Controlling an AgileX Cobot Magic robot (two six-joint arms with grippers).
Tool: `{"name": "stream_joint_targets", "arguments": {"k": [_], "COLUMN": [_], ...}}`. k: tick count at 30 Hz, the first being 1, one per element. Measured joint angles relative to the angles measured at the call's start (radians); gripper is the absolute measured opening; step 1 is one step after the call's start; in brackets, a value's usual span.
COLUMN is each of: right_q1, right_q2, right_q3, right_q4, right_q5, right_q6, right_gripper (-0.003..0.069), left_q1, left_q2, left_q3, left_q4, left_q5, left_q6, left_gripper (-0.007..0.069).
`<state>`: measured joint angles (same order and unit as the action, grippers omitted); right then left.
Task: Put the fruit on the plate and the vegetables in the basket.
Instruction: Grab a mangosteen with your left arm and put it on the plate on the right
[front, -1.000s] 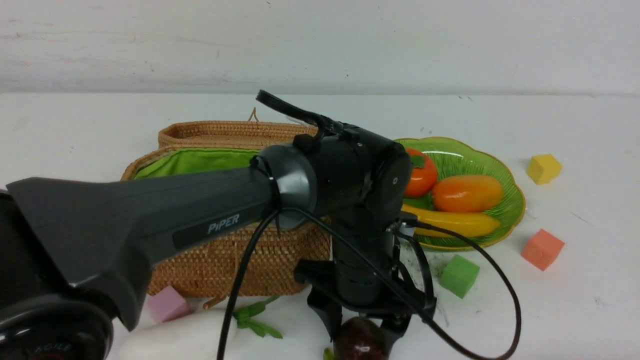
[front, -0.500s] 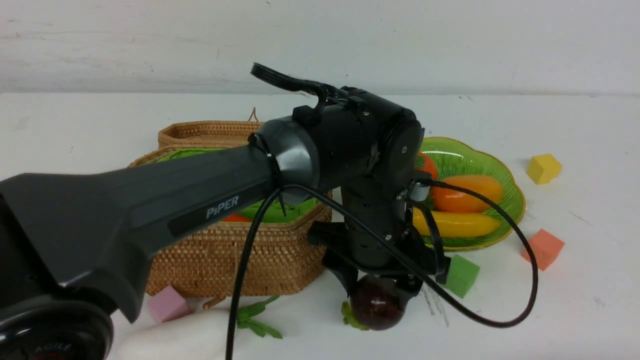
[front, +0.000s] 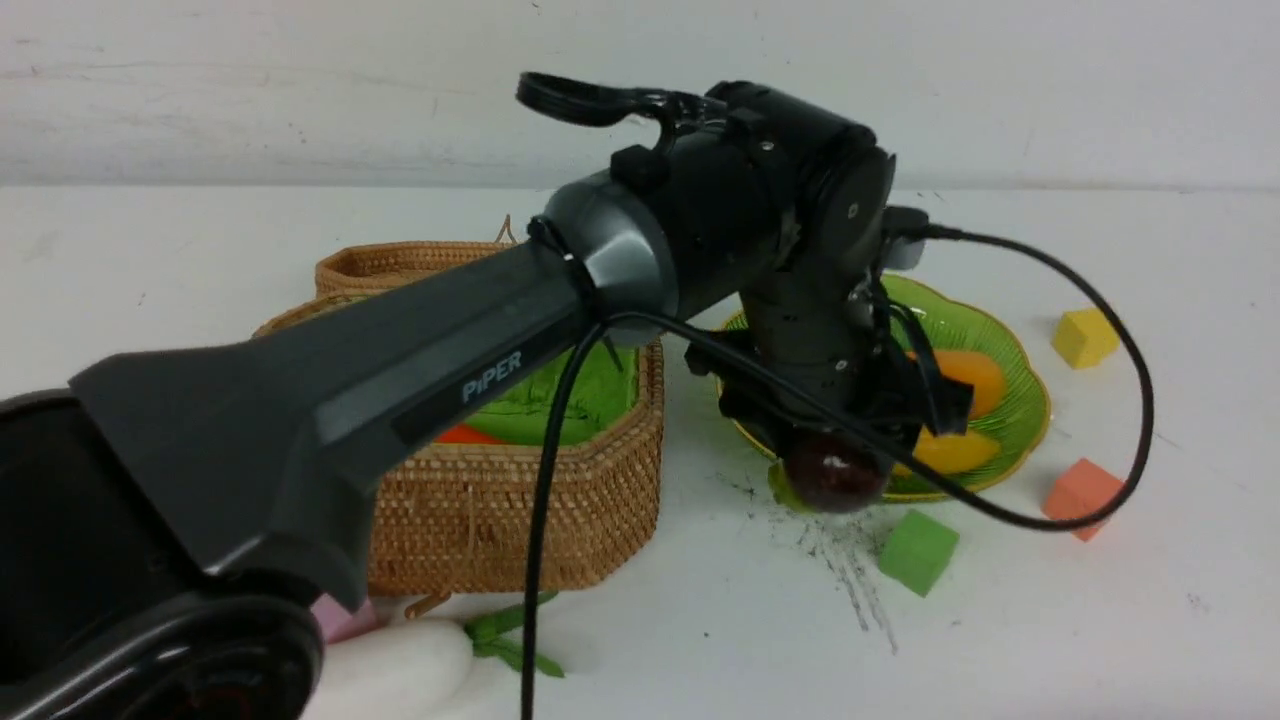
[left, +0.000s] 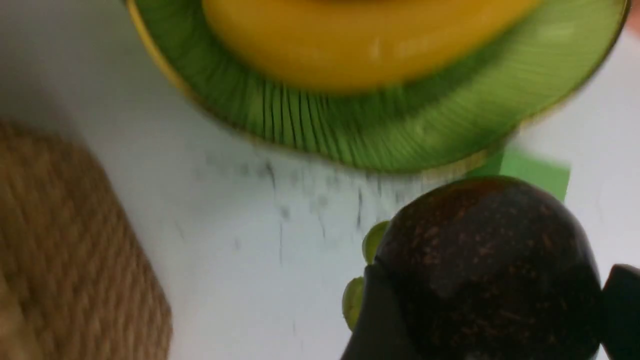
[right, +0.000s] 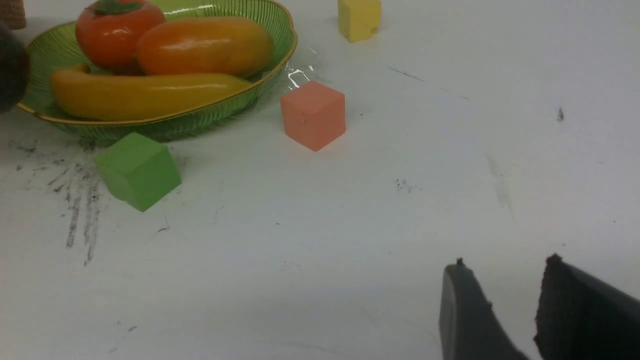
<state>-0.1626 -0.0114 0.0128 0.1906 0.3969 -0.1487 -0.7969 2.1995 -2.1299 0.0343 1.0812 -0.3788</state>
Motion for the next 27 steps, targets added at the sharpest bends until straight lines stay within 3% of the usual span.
{"name": "stream_joint_targets", "arguments": {"k": [6, 9, 17, 23, 27], "right_q1": [0.0, 0.0, 0.0, 0.0, 0.0], "right_q2": [0.0, 0.0, 0.0, 0.0, 0.0], "right_q3": [0.0, 0.0, 0.0, 0.0, 0.0], "right_q4": [0.0, 0.0, 0.0, 0.0, 0.0], "right_q5": [0.0, 0.0, 0.0, 0.0, -0.001], "right_q6": [0.0, 0.0, 0.0, 0.0, 0.0], "right_gripper": [0.0238, 0.0238, 0.0238, 0.0238, 0.0238], "left_q1": [0.0, 0.0, 0.0, 0.0, -0.001], "left_q2": [0.116, 0.16, 0.227, 0.236, 0.234], "left_q3": [-0.165, -0.19, -0.192, -0.192, -0.193], "left_q4": [0.095, 0.167, 0.319, 0.331, 0.272], "left_q5": [-0.075, -0.182, -0.272, -0.268, -0.264], "left_q6": [-0.014, -0.028, -0.274, -0.299, -0.283], "left_gripper": [0.0507, 0.0507, 0.0507, 0.0507, 0.0528]}}
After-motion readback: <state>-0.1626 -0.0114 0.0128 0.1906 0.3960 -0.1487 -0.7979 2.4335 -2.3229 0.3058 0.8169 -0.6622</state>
